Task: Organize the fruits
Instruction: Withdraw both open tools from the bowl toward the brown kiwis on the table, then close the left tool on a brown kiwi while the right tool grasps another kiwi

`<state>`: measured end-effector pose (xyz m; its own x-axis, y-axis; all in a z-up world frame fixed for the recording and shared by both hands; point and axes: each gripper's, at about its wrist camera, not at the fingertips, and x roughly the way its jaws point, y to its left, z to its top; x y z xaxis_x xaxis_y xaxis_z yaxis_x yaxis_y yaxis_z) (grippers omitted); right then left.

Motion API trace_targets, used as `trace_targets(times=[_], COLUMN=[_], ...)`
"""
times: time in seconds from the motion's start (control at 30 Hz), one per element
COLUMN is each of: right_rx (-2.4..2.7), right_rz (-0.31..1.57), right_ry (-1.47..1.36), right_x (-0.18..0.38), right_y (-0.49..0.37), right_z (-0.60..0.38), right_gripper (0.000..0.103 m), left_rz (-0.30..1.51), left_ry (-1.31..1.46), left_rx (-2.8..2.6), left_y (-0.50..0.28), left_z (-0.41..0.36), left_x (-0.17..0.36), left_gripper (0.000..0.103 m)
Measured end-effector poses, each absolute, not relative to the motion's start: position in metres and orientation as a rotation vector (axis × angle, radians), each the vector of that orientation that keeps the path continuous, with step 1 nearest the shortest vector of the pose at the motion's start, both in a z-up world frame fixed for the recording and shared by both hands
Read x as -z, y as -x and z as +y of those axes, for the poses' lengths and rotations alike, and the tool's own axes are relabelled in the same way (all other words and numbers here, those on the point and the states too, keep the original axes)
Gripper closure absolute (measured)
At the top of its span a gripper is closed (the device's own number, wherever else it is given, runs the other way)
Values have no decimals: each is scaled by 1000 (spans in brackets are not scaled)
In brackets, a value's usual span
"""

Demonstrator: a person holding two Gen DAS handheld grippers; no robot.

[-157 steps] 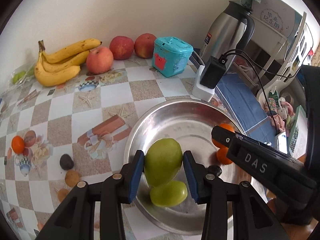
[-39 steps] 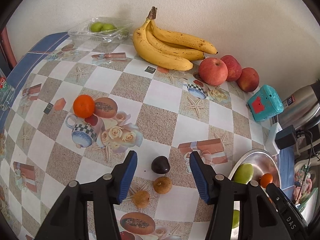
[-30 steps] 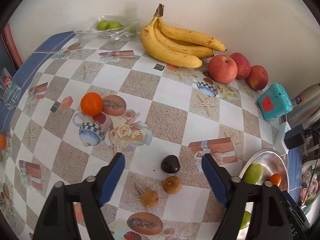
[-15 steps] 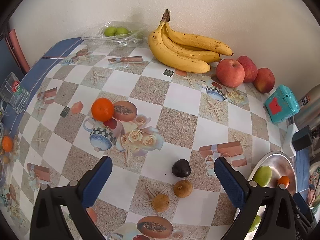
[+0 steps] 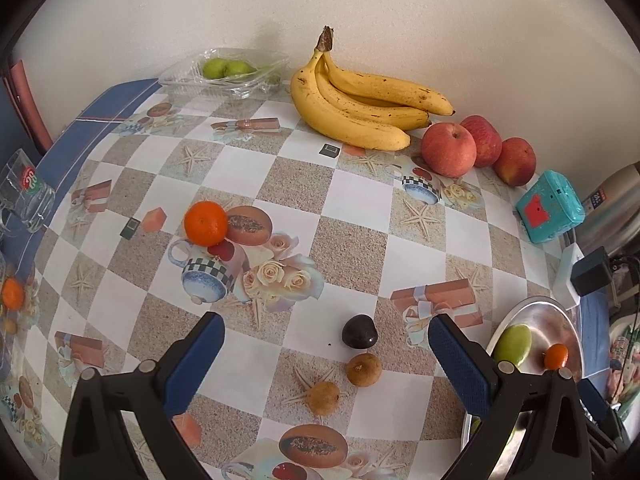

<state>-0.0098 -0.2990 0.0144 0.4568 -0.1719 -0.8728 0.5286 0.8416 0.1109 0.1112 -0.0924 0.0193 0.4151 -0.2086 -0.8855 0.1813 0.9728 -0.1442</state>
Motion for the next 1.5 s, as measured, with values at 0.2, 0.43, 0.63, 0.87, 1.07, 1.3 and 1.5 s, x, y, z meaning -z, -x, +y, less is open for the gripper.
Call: trace_targets(times=[0.2,0.43,0.63,0.87,1.07,1.3,1.5], right_rx=[430,400,348,281,225,186,172], right_rz=[1015,1027,1029,1023,1012,1035,1056], right_ry=[-399,-391,-399,-423,-407,-403,-410], right_x=[-15,-13,-10,-8,-8,3,16], right_y=[8,4,-4,-16,-28,-44,-54], right_z=[-291,-279,-266,-246,-222,-199,-187], right_gripper=[8,7,8,8,8,15,27], left_rz=[1121,1127,1131,1142,1182,1229,1267], left_ry=[12,-7,26,84,129,147,140], left_rx=[238,221,208,201,208,213,214], left_y=[-112,-116,-123,-131,-138,-147,-151], left_z=[-82,-67,-52,-33,-20,-8,-5], left_x=[-22,-24,-25,-21,-8,9,24], left_gripper=[0,0,0,0,2,5,8])
